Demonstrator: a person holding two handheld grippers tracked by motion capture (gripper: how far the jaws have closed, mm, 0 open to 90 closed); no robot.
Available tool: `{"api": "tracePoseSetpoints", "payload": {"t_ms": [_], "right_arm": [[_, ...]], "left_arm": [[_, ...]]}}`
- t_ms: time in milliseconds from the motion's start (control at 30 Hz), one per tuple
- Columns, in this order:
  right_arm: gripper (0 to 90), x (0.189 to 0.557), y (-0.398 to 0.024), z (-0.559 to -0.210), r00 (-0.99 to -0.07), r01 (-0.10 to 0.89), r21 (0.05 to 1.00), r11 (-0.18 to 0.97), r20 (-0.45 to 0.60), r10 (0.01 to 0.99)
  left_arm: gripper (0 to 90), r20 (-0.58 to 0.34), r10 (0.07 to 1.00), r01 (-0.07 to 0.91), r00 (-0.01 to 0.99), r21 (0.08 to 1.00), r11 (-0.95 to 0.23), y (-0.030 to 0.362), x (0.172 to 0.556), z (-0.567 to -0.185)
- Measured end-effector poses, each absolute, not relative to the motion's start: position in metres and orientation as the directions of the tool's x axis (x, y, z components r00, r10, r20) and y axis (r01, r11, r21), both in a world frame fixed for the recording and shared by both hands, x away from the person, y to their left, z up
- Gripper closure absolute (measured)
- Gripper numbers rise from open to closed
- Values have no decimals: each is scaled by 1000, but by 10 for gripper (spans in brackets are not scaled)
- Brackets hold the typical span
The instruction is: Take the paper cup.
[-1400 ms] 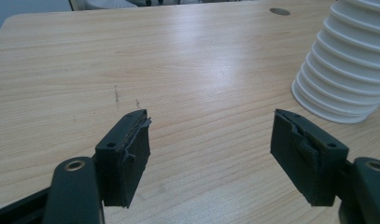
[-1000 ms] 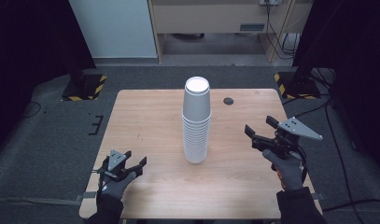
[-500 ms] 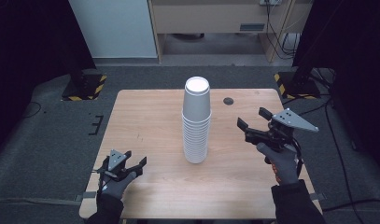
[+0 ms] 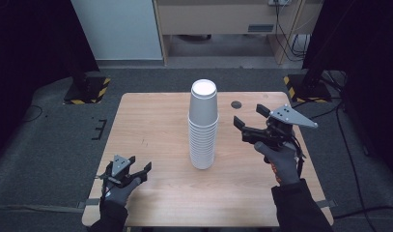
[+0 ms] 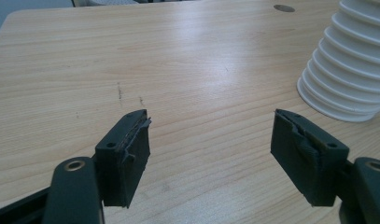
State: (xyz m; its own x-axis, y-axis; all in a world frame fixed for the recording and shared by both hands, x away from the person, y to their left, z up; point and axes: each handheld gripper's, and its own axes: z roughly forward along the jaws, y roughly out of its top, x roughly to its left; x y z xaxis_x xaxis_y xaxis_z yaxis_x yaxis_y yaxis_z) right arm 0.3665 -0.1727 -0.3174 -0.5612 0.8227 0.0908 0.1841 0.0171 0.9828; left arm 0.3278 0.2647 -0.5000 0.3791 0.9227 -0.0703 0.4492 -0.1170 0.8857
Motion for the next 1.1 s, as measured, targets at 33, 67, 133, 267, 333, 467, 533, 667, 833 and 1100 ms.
{"api": "tracePoseSetpoints", "payload": {"t_ms": [33,67,133,267,333,467,533,667,833,1100], "right_arm": [[121,367,-170,-316,-564,184,983,20,89,821],[120,367,-168,-315,-566,180,983,20,87,820],[119,369,-163,-313,-572,177,984,23,84,816],[119,371,-154,-309,-584,173,984,31,77,808],[118,372,-149,-307,-593,167,985,35,73,802],[117,374,-140,-304,-605,163,985,47,62,794],[116,374,-136,-302,-611,162,985,52,59,789],[115,376,-128,-299,-623,158,986,54,57,780],[114,380,-117,-296,-633,155,986,60,52,773],[110,389,-95,-299,-648,157,984,81,41,761]], "left_arm": [[269,-71,923,449,379,886,-117,265,328,-500],[269,-71,923,450,379,886,-117,265,328,-500],[269,-72,923,450,379,885,-116,265,328,-500],[269,-72,923,449,378,886,-115,265,328,-500],[269,-72,923,450,378,886,-114,265,328,-500],[268,-73,923,449,378,886,-114,266,328,-500],[268,-73,923,450,378,886,-114,266,328,-500],[268,-73,923,450,379,886,-115,265,328,-500],[268,-72,923,449,378,886,-114,266,328,-500],[269,-73,923,445,377,889,-111,266,328,-499]]}}
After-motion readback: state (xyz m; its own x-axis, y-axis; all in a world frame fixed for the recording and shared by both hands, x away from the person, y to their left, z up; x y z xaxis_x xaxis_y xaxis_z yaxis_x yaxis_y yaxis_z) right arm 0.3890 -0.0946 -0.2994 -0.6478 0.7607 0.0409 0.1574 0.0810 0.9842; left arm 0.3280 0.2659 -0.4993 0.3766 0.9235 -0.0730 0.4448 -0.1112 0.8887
